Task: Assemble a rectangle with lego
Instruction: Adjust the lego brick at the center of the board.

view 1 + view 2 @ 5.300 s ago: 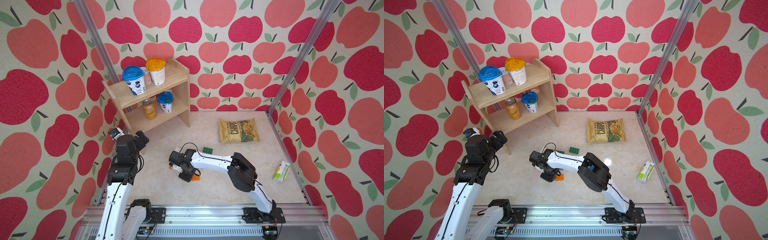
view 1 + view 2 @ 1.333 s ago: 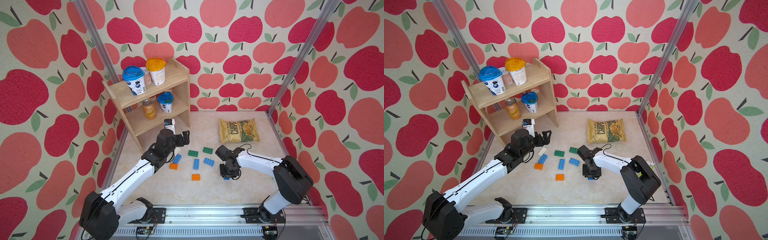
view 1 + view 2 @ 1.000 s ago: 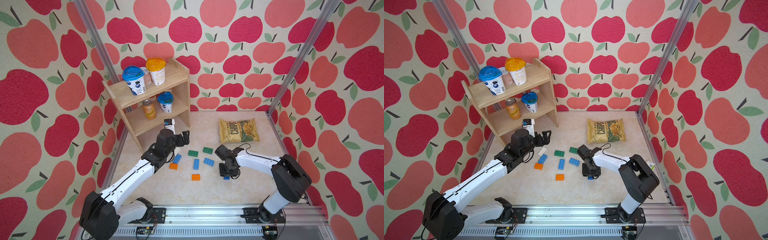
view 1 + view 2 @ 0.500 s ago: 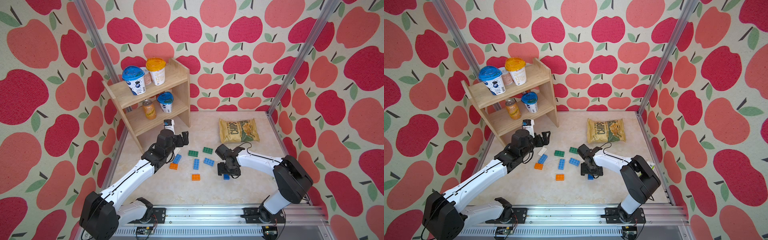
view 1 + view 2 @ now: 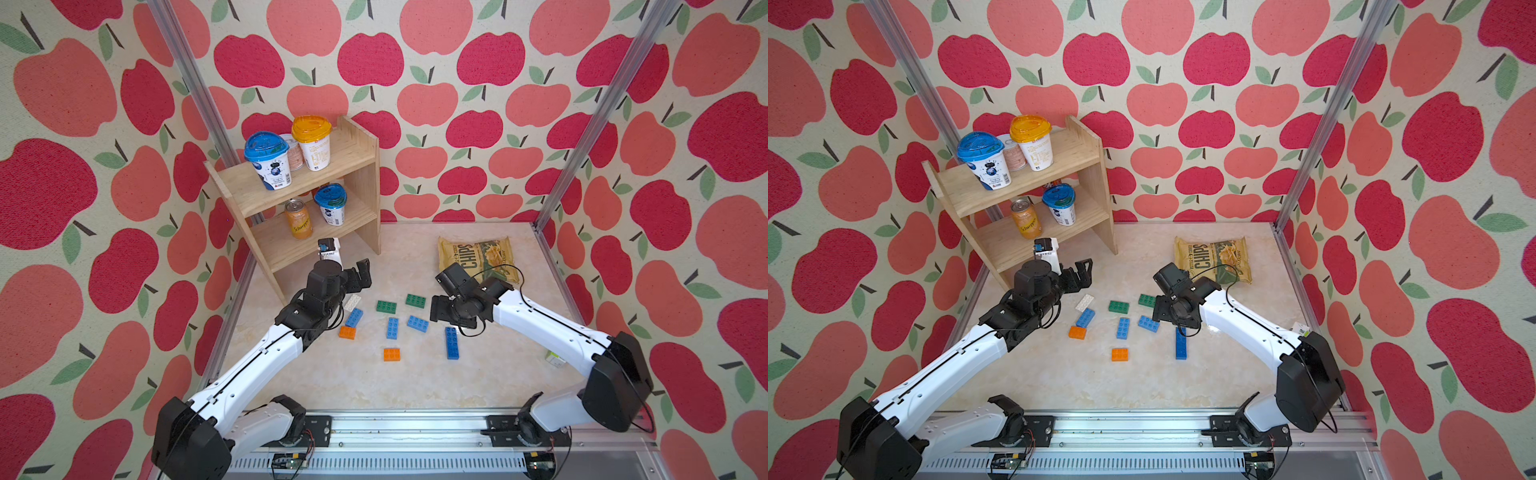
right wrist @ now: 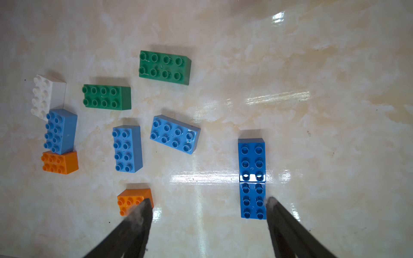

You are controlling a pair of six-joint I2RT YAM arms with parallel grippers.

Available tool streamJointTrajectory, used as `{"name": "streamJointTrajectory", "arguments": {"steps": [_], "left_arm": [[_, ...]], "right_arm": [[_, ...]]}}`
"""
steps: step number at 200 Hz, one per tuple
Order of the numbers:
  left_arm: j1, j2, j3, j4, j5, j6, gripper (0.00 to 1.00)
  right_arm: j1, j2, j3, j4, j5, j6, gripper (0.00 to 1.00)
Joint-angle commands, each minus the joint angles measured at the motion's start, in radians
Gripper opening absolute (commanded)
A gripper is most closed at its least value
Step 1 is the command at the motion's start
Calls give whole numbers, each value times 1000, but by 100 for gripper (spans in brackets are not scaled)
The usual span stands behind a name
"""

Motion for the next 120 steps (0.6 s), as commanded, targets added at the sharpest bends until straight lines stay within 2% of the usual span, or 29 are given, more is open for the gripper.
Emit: {"name": "streamJointTrajectory", "arguments": {"steps": [1, 52, 79, 89, 120], "left_arm": [[8, -30, -2, -36, -22, 25, 97], [20, -36, -16, -32, -6, 18, 97], [24, -34, -18, -30, 5, 17, 97], [26, -32, -17, -30, 8, 20, 97], [36, -32, -17, -35, 13, 25, 98]], "right_arm": [[11, 52, 48, 13, -9, 88, 80], [88, 224, 166, -50, 26, 127, 82], [101, 306, 201, -47, 20, 135, 90], [102, 329, 213, -42, 13, 135, 99], [102, 396, 234, -30, 1, 131, 100]]}}
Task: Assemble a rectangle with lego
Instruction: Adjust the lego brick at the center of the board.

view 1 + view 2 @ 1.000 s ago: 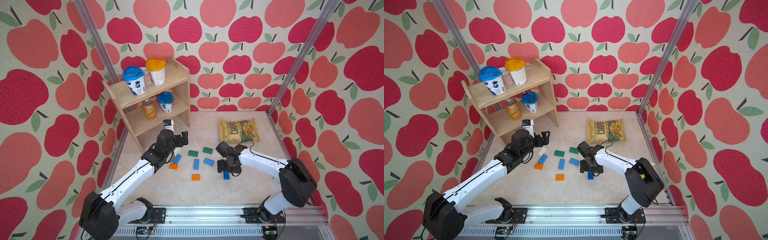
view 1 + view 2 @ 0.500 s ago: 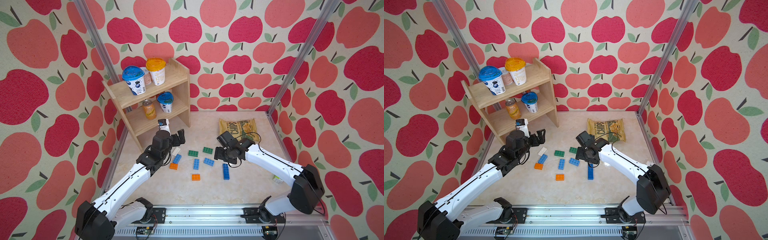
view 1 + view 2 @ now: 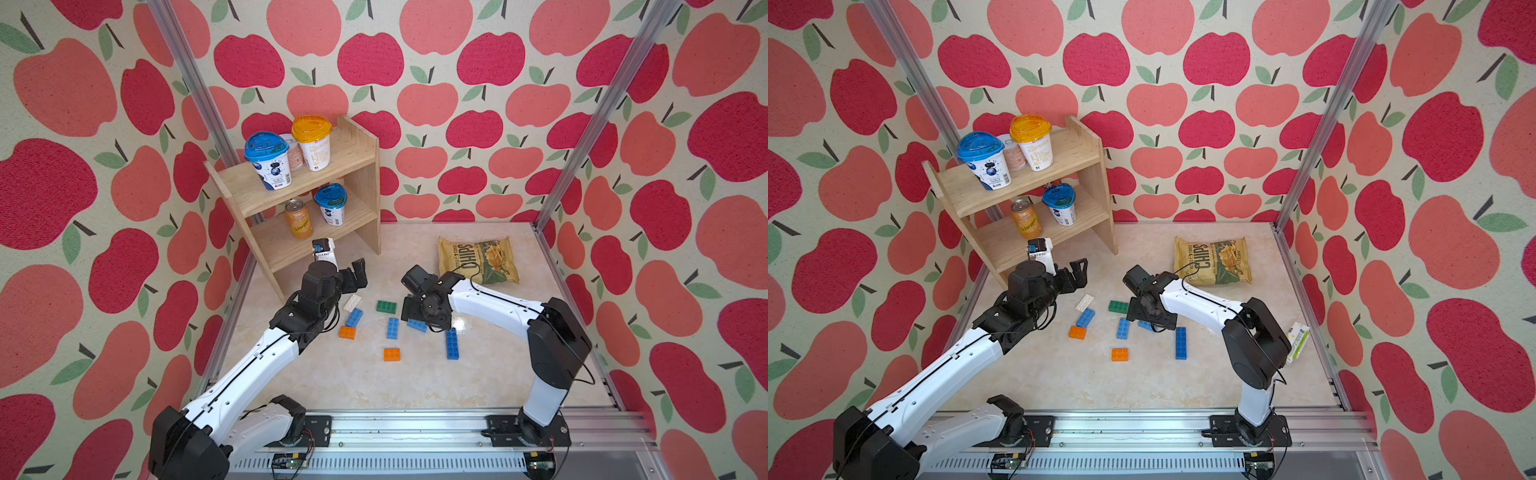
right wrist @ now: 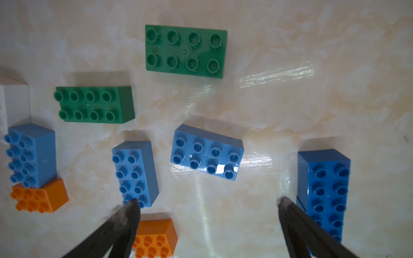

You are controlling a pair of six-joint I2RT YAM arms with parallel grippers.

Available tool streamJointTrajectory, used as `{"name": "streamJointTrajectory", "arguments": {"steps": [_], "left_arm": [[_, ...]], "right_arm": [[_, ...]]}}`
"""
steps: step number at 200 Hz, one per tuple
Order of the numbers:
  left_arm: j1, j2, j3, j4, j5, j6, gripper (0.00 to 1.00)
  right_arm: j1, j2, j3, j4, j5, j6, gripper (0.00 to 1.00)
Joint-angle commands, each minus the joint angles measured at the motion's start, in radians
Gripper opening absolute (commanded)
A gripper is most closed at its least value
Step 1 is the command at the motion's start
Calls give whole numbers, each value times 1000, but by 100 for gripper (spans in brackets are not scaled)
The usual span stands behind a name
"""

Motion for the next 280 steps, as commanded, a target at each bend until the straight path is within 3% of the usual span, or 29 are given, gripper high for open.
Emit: {"name": "streamJointTrajectory", "arguments": {"steps": [1, 66, 116, 147, 200, 244, 280], "left_arm": [[11, -7, -11, -16, 12, 25, 98], [40, -14, -27, -12, 28, 23, 97], [51, -6, -41, 9, 42, 25, 97], [60, -11, -56, 28, 62, 26, 97], [102, -26, -149, 169, 185, 72, 97], [102, 11, -269, 365, 305, 174, 97], [84, 108, -273, 413, 422, 249, 97]], "right_arm": [[2, 45, 37, -22, -4, 15, 100], [-20, 133, 68, -10, -17, -24, 95], [-32, 189, 101, 0, -39, -61, 84], [-32, 202, 116, -3, -46, -79, 71], [-46, 148, 102, -8, -29, -167, 55], [-87, 95, 101, -47, -9, -304, 54], [-154, 111, 98, -63, -38, -423, 54]]}}
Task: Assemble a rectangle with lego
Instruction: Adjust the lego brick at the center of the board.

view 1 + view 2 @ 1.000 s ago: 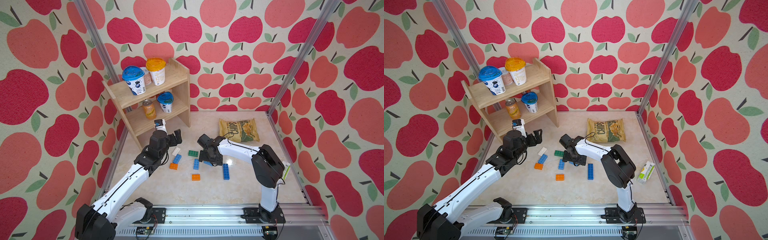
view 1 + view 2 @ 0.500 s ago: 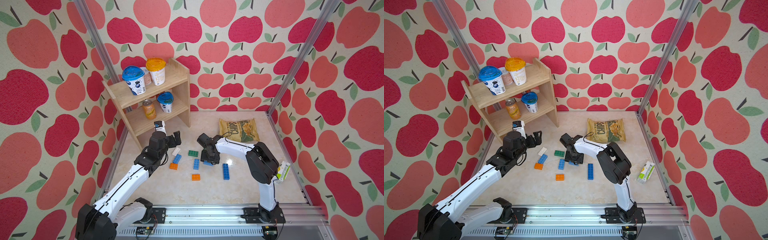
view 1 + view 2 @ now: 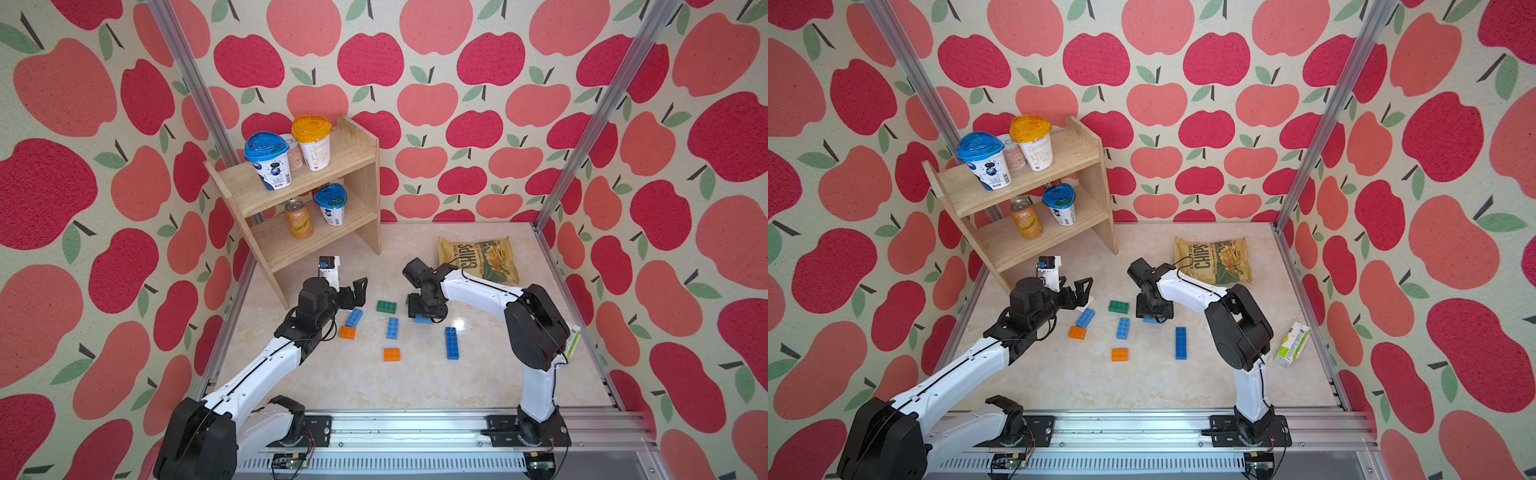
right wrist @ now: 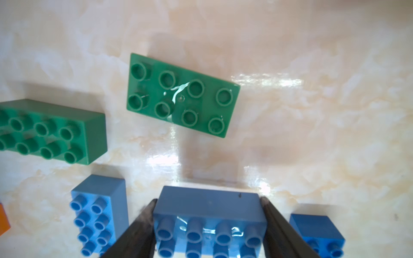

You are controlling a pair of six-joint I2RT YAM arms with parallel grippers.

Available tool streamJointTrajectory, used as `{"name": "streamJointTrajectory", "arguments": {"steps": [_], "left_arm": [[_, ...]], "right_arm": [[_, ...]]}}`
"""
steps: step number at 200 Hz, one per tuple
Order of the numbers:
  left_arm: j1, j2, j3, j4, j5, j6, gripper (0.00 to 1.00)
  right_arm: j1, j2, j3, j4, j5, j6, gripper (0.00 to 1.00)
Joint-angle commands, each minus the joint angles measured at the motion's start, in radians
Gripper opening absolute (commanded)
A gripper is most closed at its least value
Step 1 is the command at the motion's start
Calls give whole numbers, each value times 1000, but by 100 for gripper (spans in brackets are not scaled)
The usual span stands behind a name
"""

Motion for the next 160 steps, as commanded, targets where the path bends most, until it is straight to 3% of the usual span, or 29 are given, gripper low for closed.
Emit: {"name": "streamJointTrajectory", "arguments": {"steps": [1, 43, 76, 118, 149, 160], "left_arm": [[-14, 58, -2, 91, 115, 92, 97], [-46, 135, 28, 101, 210, 110, 99], [-69, 179, 37, 105, 209, 138, 98], [-119, 235, 49, 105, 212, 210, 100], [-133, 274, 56, 116, 262, 273, 90], [-135, 294, 64, 114, 301, 310, 82]], "right_arm": [[-44, -11, 8, -44, -12, -125, 54], [-80, 44, 18, -20, -54, -212, 56], [-92, 80, 31, -29, -50, -222, 61], [-100, 71, 25, -40, -48, -239, 86], [-108, 7, 15, -40, -36, -249, 96], [-122, -30, 4, -30, -40, -251, 97]]}}
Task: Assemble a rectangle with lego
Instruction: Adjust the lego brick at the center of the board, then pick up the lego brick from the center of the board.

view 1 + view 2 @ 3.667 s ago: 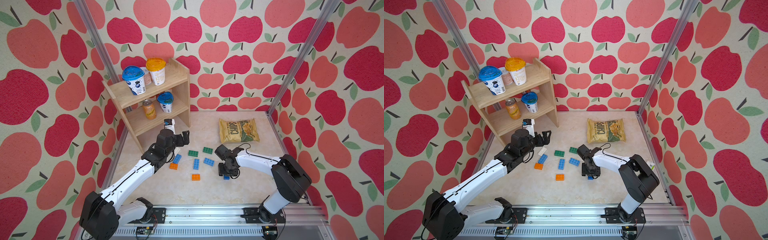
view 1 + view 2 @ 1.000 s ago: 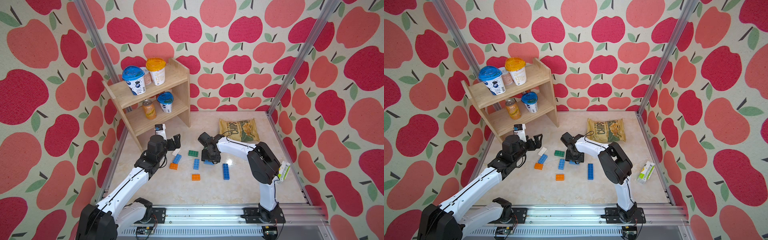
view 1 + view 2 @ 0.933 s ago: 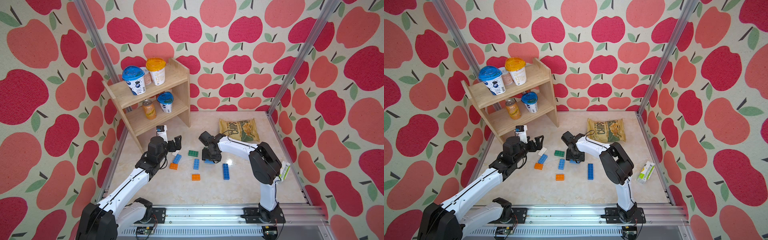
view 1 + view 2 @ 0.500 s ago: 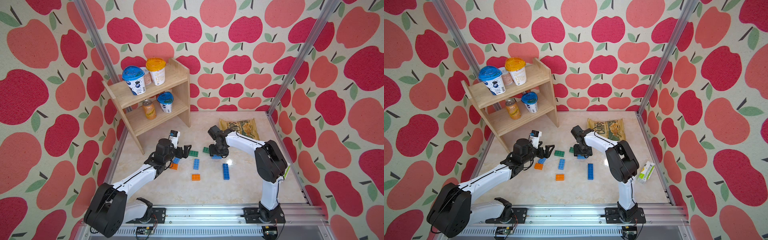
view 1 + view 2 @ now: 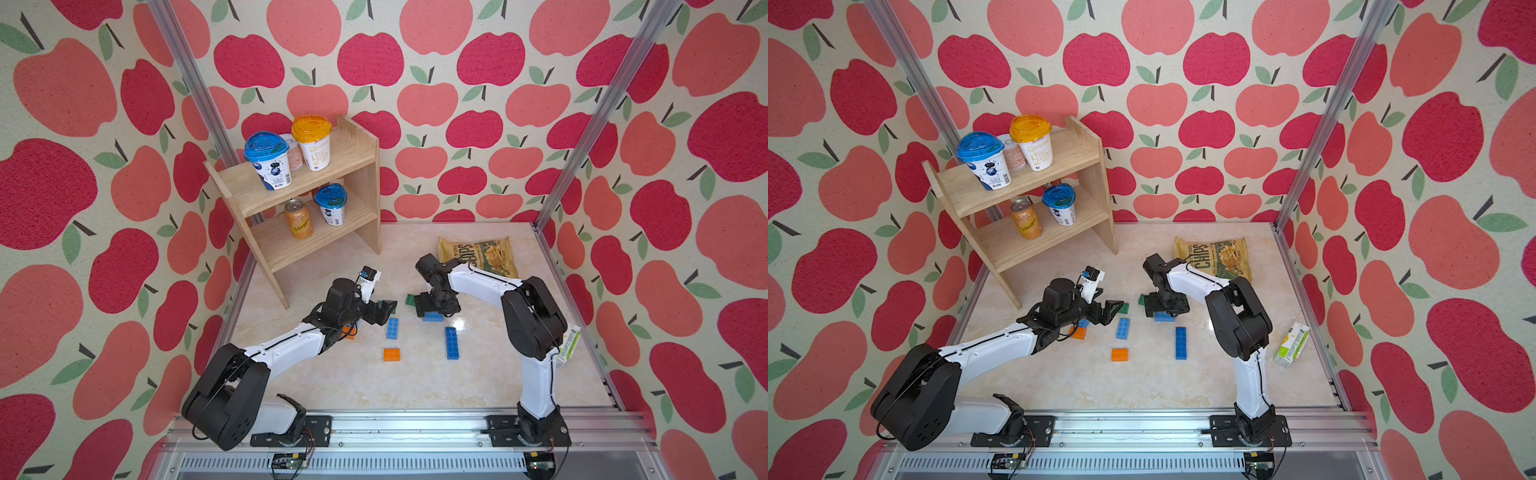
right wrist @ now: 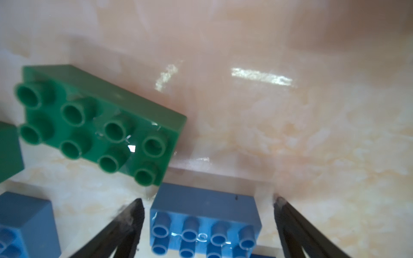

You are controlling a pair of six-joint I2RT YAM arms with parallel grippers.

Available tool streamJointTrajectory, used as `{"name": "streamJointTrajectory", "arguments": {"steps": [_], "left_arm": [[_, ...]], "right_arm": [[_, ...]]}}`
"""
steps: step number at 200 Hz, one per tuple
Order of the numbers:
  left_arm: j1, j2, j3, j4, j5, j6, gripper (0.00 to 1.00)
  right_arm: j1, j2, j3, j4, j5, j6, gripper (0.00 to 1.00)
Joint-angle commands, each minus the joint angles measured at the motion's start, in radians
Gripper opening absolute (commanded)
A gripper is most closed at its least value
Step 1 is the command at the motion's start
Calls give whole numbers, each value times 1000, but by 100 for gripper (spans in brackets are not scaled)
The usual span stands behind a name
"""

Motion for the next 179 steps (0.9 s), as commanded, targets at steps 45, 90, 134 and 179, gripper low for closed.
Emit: {"name": "streamJointTrajectory", "arguments": {"steps": [45, 90, 134, 179], "left_arm": [[-41, 180, 128, -22, 203, 323, 48], [-142, 379, 322, -207, 282, 551, 50], [-155, 517, 453, -342, 311, 628, 48], [-150, 612, 526, -415, 271, 646, 51]], "right_arm": [[-140, -274, -114, 52, -95, 27, 100], [-264, -504, -285, 162, -177, 114, 100], [-299, -679, -390, 186, -144, 171, 100], [-301, -801, -430, 183, -90, 198, 100]]}}
